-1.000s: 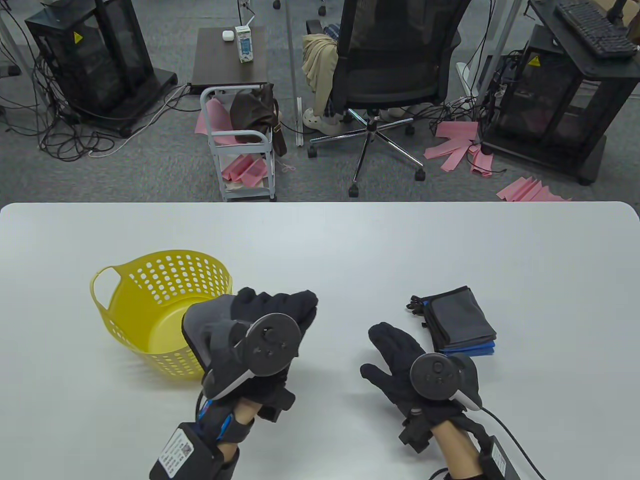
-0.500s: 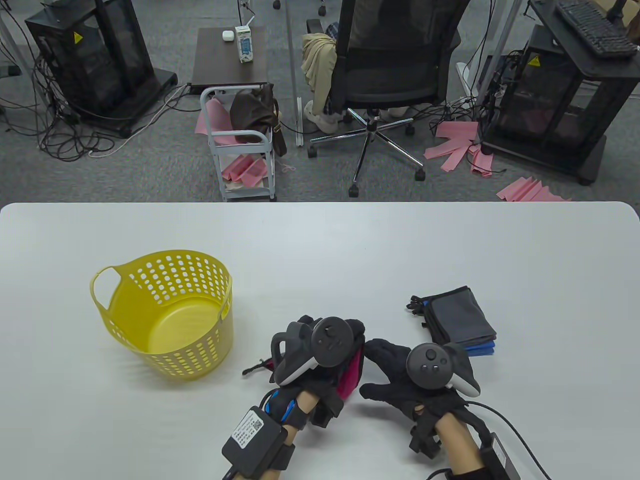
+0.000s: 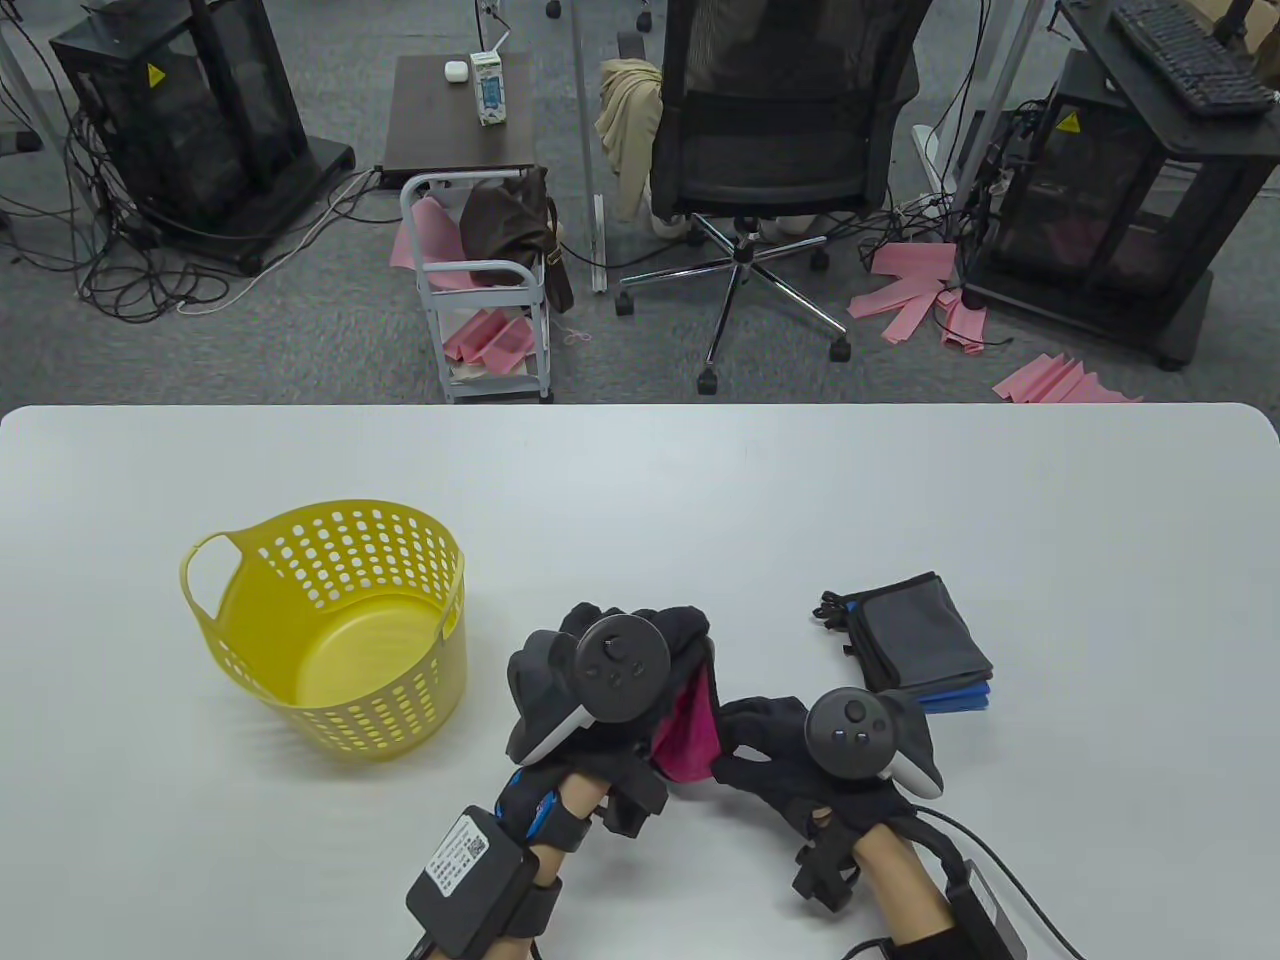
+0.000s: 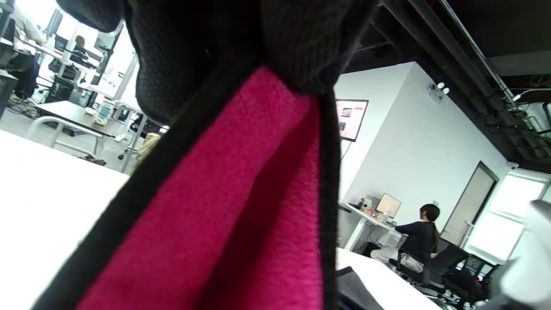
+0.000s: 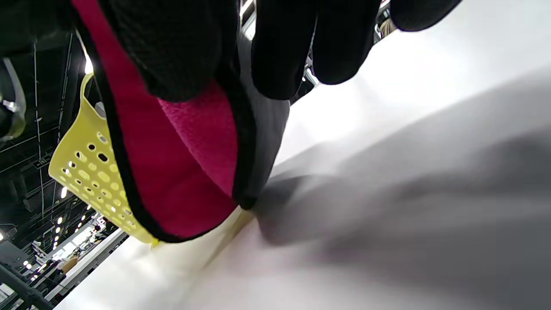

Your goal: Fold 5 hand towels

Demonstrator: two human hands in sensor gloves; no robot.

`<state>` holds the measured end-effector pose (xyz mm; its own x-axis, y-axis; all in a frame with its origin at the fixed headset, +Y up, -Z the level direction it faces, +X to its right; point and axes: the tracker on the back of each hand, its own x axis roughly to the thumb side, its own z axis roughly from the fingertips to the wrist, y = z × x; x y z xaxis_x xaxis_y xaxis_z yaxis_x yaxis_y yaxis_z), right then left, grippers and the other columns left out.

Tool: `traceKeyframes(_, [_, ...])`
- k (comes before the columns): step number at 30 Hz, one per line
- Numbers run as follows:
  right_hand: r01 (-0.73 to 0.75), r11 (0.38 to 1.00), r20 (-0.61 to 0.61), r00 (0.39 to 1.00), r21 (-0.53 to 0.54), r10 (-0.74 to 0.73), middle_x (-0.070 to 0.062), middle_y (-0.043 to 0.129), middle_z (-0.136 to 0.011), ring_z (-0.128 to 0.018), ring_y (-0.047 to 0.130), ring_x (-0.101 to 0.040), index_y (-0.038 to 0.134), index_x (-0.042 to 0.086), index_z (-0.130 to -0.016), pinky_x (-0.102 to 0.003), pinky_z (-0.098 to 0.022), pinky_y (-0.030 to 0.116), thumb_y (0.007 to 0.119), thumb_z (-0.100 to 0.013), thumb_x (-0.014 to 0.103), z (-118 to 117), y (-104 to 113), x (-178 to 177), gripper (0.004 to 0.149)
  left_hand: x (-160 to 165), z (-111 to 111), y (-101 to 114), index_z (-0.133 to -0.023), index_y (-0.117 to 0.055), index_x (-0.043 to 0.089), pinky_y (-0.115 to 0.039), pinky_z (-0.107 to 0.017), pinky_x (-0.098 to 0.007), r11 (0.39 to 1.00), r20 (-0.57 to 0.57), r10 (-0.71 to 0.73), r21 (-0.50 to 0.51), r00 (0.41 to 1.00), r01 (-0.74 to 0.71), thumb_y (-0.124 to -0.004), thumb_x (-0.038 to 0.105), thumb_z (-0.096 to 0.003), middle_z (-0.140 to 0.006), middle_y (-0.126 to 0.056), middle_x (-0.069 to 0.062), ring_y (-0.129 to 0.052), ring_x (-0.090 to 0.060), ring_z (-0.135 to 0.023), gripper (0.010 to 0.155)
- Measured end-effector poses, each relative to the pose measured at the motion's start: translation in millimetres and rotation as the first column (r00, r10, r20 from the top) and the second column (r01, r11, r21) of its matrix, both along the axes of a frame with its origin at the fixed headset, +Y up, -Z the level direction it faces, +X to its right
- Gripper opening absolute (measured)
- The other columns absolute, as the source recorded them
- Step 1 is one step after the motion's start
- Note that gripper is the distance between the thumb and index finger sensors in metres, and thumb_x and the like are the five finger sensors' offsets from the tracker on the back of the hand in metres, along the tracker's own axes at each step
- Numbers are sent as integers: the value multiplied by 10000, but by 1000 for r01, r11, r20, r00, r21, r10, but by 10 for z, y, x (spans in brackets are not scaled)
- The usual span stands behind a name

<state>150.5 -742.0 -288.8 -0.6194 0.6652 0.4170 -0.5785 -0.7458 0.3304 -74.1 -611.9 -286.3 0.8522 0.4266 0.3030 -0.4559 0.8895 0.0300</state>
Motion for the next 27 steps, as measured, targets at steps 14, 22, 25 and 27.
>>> traceKeyframes(14, [-233,958,96,971,169,220,-43,878,-893,-848,794,-399,699,260,-922,-676,-660,563,799,-548,219,-64,1038,295,389,-438,113,69,-901,-865,319,-559,-734,-688,994,1,-93,-65,996,93,-802,332,-489,-798,-1001,-5,-972,-298,-773,417])
traceKeyframes(22, [-375,901,111,927,218,359,-35,888,-903,-851,804,-384,723,214,-959,-688,-661,554,831,-488,192,-84,1296,319,484,-387,90,107,-944,-853,328,-548,-737,-697,965,86,-203,-150,975,215,-791,303,-492,-789,-1001,0,-965,-303,-782,457])
traceKeyframes(25, [-452,858,180,890,244,418,-22,899,-882,-845,808,-373,795,218,-883,-677,-661,568,827,-482,238,-186,1250,274,403,-332,-19,92,-926,-860,334,-551,-737,-695,942,83,-281,-165,956,291,-788,309,-492,-795,-997,5,-962,-301,-792,441])
traceKeyframes(27, [-499,834,219,864,235,454,-55,829,-926,-849,759,-390,811,229,-858,-676,-665,557,830,-477,258,-271,1218,233,383,-298,-98,100,-926,-855,334,-550,-739,-694,934,72,-307,-172,949,315,-782,308,-498,-824,-985,0,-946,-310,-821,435])
